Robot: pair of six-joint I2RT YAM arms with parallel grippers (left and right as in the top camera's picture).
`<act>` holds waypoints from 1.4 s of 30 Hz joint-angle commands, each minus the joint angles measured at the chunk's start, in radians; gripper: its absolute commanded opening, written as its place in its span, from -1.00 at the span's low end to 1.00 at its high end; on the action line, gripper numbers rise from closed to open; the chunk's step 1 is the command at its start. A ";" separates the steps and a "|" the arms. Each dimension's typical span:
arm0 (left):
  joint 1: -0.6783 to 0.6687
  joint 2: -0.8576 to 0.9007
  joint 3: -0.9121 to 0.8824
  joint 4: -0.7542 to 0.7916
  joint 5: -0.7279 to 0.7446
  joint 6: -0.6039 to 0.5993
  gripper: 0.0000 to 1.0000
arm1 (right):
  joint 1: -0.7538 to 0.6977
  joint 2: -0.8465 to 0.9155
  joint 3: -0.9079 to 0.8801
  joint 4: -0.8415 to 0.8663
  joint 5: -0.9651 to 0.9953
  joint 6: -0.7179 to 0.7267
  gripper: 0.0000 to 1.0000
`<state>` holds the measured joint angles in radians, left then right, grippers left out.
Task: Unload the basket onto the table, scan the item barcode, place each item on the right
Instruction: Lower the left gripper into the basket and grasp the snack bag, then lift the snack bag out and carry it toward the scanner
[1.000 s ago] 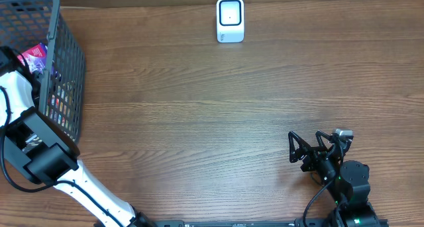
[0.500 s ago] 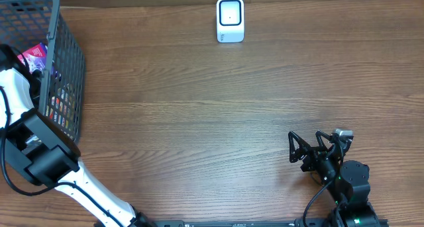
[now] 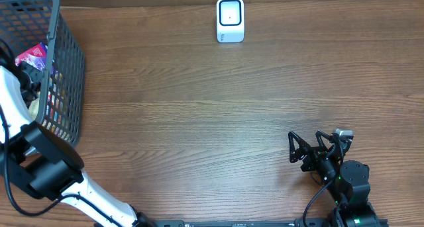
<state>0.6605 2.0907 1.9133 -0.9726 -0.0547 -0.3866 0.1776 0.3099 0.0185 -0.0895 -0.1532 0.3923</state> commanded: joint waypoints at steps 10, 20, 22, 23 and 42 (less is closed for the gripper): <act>-0.005 -0.245 0.169 -0.002 -0.015 -0.002 -0.92 | 0.005 0.001 -0.006 0.009 -0.006 0.001 1.00; -0.008 -0.389 0.328 -0.011 0.320 -0.014 -0.92 | 0.005 0.001 -0.006 0.010 -0.008 0.013 1.00; -0.018 -0.424 0.339 -0.003 0.429 -0.018 -0.92 | 0.005 0.001 -0.006 0.010 -0.010 0.034 1.00; -0.024 -0.440 0.341 0.003 0.478 -0.018 -0.92 | 0.005 0.001 -0.006 0.010 -0.010 0.035 1.00; -0.447 -0.495 0.256 -0.102 0.777 0.401 -0.92 | 0.005 0.001 -0.006 0.018 -0.025 0.062 1.00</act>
<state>0.3126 1.5917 2.2177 -1.0714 0.6796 -0.1669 0.1776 0.3107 0.0185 -0.0818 -0.1757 0.4206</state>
